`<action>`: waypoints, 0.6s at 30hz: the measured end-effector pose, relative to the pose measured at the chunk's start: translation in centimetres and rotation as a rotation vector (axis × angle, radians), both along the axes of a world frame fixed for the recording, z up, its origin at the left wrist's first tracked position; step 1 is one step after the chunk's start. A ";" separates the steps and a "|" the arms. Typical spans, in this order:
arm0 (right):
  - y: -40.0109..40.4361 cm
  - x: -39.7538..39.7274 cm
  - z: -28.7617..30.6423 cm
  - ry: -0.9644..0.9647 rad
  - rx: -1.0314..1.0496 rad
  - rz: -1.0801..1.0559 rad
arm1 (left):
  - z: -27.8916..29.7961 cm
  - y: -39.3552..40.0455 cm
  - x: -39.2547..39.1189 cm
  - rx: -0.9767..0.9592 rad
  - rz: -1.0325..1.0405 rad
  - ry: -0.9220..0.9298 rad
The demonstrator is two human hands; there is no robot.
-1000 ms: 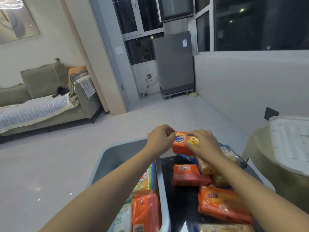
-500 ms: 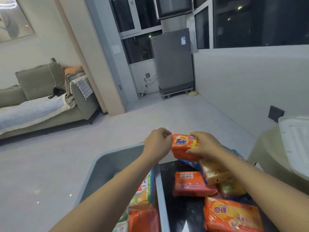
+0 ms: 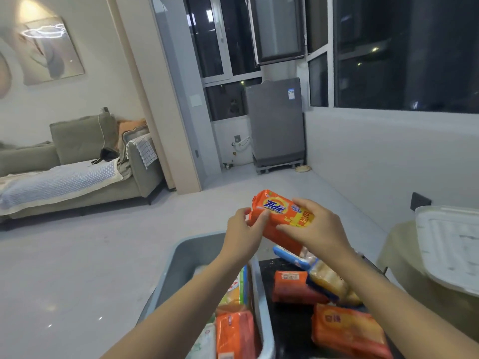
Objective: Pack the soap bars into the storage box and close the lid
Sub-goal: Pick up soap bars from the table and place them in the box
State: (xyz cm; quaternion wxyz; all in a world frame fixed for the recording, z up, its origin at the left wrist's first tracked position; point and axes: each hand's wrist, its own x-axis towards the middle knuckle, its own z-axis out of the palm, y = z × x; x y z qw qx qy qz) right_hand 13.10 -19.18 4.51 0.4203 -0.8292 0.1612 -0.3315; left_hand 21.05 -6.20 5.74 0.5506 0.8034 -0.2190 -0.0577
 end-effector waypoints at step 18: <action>11.0 -1.0 0.7 -0.057 0.163 0.208 | -0.2 9.3 -1.4 -0.393 0.104 0.501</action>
